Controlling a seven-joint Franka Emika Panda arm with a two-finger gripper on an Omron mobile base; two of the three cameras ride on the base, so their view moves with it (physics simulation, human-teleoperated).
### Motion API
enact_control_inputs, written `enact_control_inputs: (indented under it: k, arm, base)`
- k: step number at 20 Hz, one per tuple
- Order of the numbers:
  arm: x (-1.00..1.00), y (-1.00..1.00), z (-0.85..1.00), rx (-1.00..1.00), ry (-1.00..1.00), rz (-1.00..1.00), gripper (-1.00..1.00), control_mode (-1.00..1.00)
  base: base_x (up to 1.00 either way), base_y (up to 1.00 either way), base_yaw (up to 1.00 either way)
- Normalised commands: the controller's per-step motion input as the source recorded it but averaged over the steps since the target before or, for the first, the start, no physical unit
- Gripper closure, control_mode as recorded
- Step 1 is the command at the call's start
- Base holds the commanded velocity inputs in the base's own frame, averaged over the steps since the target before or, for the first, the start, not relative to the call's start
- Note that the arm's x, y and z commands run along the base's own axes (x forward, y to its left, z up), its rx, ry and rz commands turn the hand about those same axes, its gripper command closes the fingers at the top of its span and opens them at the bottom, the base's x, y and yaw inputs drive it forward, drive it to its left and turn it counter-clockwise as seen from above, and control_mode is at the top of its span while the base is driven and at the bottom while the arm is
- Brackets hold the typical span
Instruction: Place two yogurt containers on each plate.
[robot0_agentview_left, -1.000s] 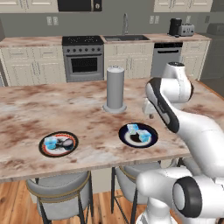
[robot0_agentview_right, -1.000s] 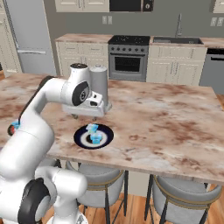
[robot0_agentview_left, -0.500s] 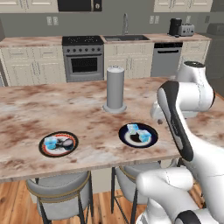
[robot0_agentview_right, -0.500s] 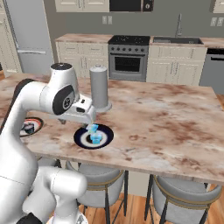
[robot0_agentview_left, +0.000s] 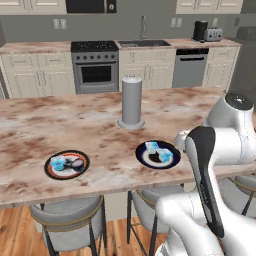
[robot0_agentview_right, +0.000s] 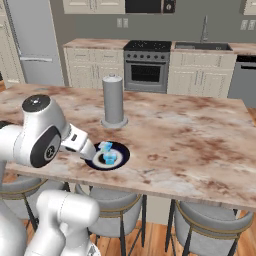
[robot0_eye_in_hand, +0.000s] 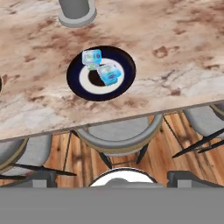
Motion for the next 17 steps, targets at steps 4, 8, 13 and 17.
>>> enact_control_inputs:
  k: [4, 8, 13, 17]
  arm:
    - [0.01, 0.0, 0.27, 0.0, -0.06, -0.13, -1.0, -1.0]
    - [0.03, 0.0, 0.38, 0.0, 0.0, 0.0, -1.0, -1.0]
    - [0.0, 0.0, 0.33, 0.0, 0.0, 0.06, -1.0, -1.0]
    - [0.0, 0.0, 0.07, 0.0, -0.06, 0.11, -1.0, -1.0]
  base:
    - [0.0, 0.0, 0.0]
    - [0.0, 0.0, 0.0]
    - [0.0, 0.0, 0.0]
    - [0.0, 0.0, 0.0]
